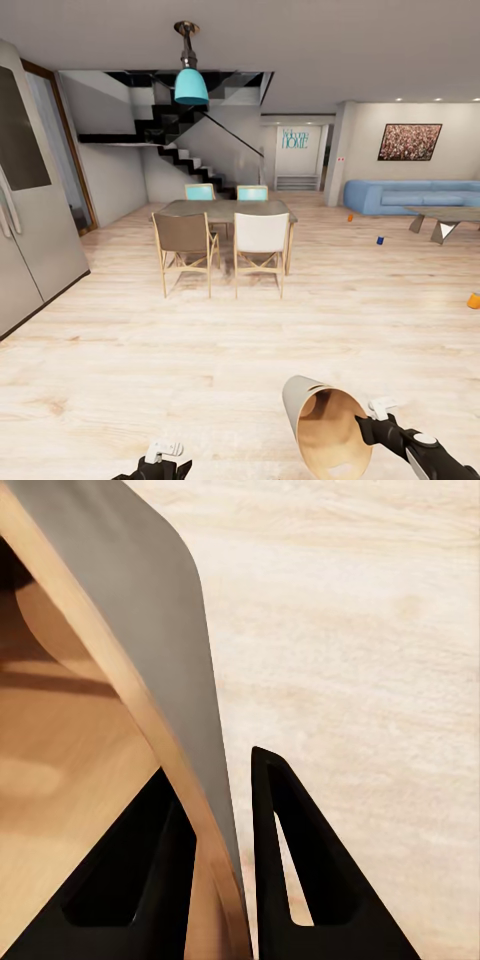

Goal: Put the three can of soda from the living room inside the tash can in the kitchen.

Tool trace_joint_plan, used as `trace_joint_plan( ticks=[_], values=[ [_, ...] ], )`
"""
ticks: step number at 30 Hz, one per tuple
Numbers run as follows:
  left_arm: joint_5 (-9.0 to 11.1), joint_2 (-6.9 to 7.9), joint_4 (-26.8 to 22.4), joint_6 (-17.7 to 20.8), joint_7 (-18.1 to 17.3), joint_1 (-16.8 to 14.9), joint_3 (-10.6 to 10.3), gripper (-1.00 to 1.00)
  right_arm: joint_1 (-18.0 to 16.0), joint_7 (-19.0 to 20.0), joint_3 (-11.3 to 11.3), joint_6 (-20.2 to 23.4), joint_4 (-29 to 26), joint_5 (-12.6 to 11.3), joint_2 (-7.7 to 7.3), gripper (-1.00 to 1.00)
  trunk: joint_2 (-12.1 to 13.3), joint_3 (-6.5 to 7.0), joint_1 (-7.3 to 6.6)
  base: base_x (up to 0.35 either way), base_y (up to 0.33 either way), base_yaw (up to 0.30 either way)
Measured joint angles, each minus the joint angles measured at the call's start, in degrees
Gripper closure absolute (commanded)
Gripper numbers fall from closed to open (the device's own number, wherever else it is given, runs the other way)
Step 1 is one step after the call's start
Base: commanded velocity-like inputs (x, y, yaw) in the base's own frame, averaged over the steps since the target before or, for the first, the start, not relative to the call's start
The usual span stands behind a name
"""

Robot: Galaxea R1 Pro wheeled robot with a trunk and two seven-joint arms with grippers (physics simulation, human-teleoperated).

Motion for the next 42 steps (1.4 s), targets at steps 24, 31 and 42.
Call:
trace_joint_plan(
  ticks=[24,31,42],
  values=[
    [0.2,0.07,-0.3,-0.1,-0.2,0.0,0.1,-1.0,5.5,0.3,-0.7,-0.6,-6.1,0.1,-0.39,1.0,9.6,2.12,-5.27,0.0,0.0,0.0],
    [0.2,0.1,-0.2,-0.1,-0.2,0.0,0.1,-1.0,11.6,0.4,-3.5,-15.3,-6.4,-0.1,-0.88,1.0,12.4,2.76,-6.81,0.0,0.0,0.0],
    [0.2,0.87,-0.7,-0.2,0.0,0.0,0.1,-1.0,16.1,0.2,-5.2,-23.4,-6.1,0.1,-0.95,1.0,16.8,4.53,-9.23,0.0,0.0,0.0]
  ],
)
